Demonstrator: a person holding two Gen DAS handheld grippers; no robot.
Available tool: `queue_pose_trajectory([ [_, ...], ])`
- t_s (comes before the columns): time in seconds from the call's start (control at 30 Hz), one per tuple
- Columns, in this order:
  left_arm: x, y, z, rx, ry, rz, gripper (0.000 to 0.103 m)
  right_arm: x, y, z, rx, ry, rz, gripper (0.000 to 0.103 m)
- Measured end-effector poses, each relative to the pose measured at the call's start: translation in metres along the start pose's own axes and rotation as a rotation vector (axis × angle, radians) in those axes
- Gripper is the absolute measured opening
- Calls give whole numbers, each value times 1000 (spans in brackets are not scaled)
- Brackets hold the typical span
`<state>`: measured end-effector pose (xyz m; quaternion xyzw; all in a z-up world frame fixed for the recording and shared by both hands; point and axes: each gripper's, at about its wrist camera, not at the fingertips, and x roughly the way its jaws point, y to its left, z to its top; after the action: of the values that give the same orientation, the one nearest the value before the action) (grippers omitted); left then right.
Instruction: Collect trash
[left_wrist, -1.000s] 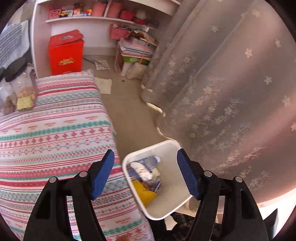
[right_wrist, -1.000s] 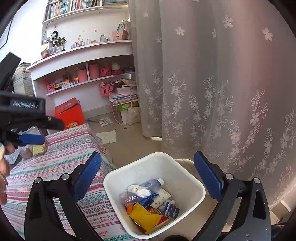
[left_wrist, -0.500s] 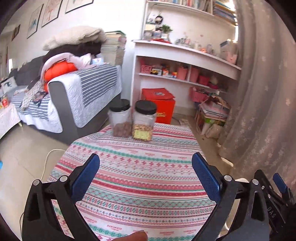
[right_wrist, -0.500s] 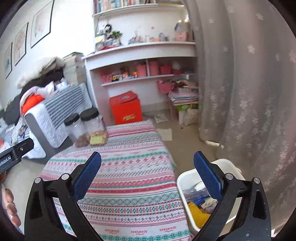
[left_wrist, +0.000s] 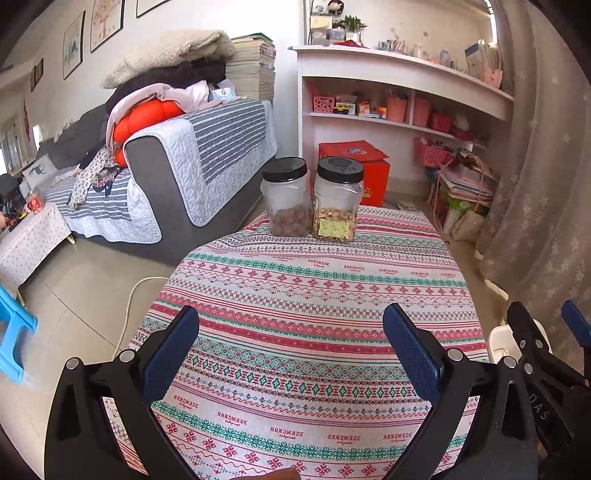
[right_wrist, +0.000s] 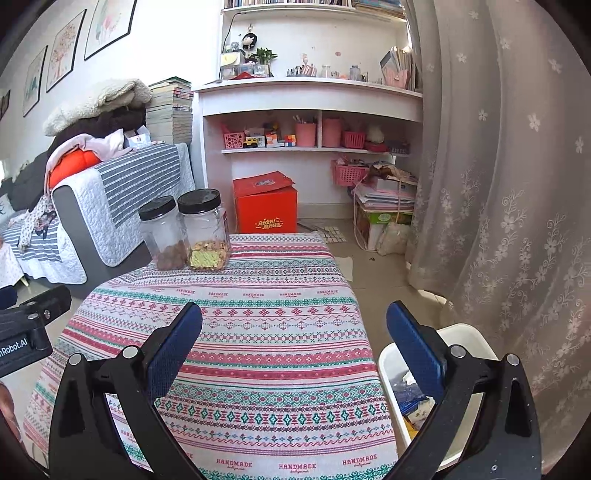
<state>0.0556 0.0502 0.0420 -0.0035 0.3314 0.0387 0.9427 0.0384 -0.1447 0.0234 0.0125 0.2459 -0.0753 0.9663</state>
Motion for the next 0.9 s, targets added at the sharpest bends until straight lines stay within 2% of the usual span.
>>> queue_pose_trajectory([
  [0.27, -1, -8, -1, 5, 4, -10, 97, 0, -13, 0, 34, 6, 5, 96],
  [0.9, 3, -20, -5, 19, 34, -25, 97, 0, -14, -2, 50, 19, 16, 96],
])
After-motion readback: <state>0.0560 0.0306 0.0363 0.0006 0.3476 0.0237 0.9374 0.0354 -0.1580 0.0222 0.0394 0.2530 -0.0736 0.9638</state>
